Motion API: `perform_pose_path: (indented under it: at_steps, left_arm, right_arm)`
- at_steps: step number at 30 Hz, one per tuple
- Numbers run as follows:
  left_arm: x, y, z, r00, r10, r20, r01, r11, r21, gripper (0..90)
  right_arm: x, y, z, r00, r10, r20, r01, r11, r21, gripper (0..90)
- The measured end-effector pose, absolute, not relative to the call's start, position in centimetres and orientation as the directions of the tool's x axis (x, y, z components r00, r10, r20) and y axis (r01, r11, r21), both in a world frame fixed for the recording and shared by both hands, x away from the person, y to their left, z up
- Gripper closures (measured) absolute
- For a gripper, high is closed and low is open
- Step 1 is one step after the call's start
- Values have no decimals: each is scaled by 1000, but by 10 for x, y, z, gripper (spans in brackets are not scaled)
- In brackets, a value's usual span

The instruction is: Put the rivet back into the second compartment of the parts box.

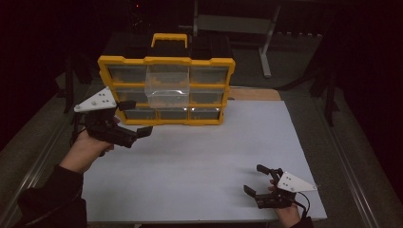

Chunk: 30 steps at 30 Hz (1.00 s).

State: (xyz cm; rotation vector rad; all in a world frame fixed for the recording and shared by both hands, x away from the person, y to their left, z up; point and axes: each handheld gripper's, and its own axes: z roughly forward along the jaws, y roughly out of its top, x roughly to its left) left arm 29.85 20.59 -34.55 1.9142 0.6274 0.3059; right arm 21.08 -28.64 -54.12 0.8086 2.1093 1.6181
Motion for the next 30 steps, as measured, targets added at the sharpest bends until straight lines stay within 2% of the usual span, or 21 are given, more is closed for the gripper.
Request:
perform_pose_path:
  at_steps: [30]
  left_arm:
    - [233,214,-434,844,530,-85,295,-326,898,0]
  right_arm:
    - [210,-286,-541,-771,635,51,213,181,960,112]
